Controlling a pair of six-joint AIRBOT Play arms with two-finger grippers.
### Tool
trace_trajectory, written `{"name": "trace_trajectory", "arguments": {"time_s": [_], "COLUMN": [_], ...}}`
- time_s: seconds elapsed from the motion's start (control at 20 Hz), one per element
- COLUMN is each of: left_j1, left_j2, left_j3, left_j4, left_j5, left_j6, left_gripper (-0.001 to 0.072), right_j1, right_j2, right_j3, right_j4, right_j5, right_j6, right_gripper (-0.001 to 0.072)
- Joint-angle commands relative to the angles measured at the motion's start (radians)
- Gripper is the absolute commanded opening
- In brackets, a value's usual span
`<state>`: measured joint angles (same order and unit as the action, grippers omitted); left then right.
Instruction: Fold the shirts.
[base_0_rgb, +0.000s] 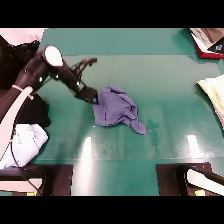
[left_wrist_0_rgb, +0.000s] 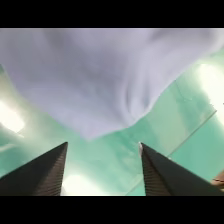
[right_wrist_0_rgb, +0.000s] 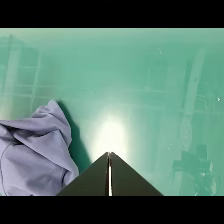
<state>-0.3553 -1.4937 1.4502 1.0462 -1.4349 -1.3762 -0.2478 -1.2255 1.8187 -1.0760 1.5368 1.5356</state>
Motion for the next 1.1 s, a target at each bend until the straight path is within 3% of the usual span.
{"name": "trace_trajectory", "arguments": {"time_s": [0.0, 0.25, 0.4, 0.55, 0.6, 0.65, 0.7, 0.85, 1.05], "left_j1": [0.012, 0.012, 0.012, 0.012, 0.012, 0.012, 0.012, 0.012, 0.013], "left_j2": [0.066, 0.065, 0.064, 0.06, 0.058, 0.058, 0.058, 0.063, 0.16], "left_j3": [-0.287, -0.459, -0.484, -0.498, -0.498, -0.497, -0.497, -0.456, -0.345], "left_j4": [-0.089, -0.137, -0.253, -0.292, -0.301, -0.301, -0.306, -0.287, -0.224], "left_j5": [0.187, 0.363, 0.428, 0.458, 0.458, 0.459, 0.459, 0.384, 0.332], "left_j6": [-0.005, -0.001, 0.091, 0.11, 0.11, 0.115, 0.125, 0.124, 0.123], "left_gripper": [0.0539, 0.0539, 0.0538, 0.0536, 0.0464, 0.0144, 0.0029, 0.0028, 0.0028], "right_j1": [0.0, 0.001, 0.001, 0.001, 0.001, 0.001, 0.001, 0.011, 0.129], "right_j2": [-0.001, -0.001, -0.001, -0.001, -0.001, -0.001, -0.001, 0.019, 0.108], "right_j3": [0.001, 0.001, 0.001, 0.0, 0.0, 0.0, 0.0, -0.094, -0.492], "right_j4": [0.0, 0.001, 0.002, 0.003, 0.003, 0.002, 0.002, 0.008, 0.011], "right_j5": [0.0, 0.01, 0.012, 0.024, 0.037, 0.053, 0.071, 0.121, 0.045], "right_j6": [0.0, 0.0, 0.0, 0.0, 0.0, 0.0, 0.0, 0.0, -0.009], "right_gripper": [0.0021, 0.0021, 0.0021, 0.0021, 0.0022, 0.0021, 0.0021, 0.0021, 0.0024]}}
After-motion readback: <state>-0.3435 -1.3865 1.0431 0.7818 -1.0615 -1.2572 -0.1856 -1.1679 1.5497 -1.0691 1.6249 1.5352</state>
